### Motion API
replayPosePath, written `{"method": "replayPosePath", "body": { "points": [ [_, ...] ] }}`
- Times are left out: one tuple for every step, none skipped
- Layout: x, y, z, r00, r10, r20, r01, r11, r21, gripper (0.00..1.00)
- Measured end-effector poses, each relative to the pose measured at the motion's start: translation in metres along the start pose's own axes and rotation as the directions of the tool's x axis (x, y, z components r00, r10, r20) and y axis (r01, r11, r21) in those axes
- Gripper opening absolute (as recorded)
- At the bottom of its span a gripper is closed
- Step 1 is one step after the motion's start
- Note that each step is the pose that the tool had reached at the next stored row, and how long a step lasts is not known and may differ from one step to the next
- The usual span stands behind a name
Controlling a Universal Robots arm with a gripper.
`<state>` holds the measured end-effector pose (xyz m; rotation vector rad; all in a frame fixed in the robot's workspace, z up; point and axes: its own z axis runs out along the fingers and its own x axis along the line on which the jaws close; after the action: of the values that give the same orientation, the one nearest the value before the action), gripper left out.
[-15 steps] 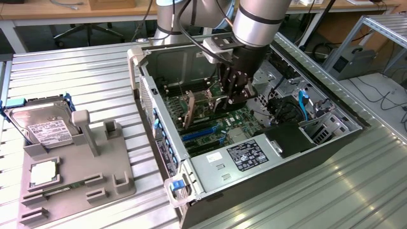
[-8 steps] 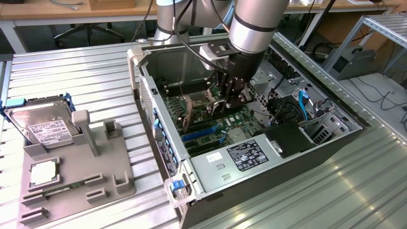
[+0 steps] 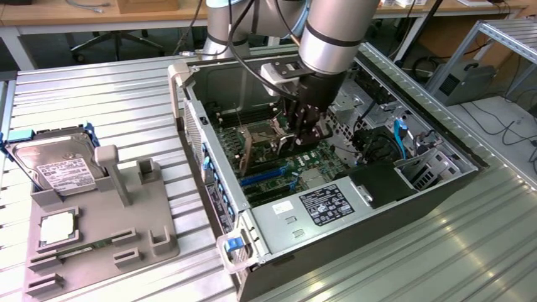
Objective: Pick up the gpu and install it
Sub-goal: 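Insert the gpu into the slot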
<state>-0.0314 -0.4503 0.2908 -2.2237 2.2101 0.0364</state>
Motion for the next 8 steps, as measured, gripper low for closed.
{"method": "replayPosePath", "body": {
  "points": [
    [0.0000,0.0015,0.0001,1.0000,0.000,-0.0001,0.000,1.0000,0.0001,0.27],
    [0.0000,0.0022,0.0001,1.0000,0.000,-0.0002,0.000,1.0000,0.0000,0.27],
    [0.0000,0.0026,0.0000,1.0000,0.000,-0.0003,0.000,1.0000,0.0000,0.27],
    [0.0000,0.0032,0.0001,1.0000,0.000,-0.0002,0.000,1.0000,0.0000,0.27],
    [0.0000,0.0037,0.0001,1.0000,0.000,-0.0002,0.000,1.0000,0.0000,0.27],
    [0.0000,0.0042,0.0001,1.0000,0.000,-0.0002,0.000,1.0000,0.0001,0.27],
    [0.0000,0.0048,0.0001,1.0000,0.000,-0.0002,0.000,1.0000,0.0000,0.27],
    [0.0000,0.0054,0.0001,1.0000,0.000,-0.0002,0.000,1.0000,0.0000,0.27]
  ]
}}
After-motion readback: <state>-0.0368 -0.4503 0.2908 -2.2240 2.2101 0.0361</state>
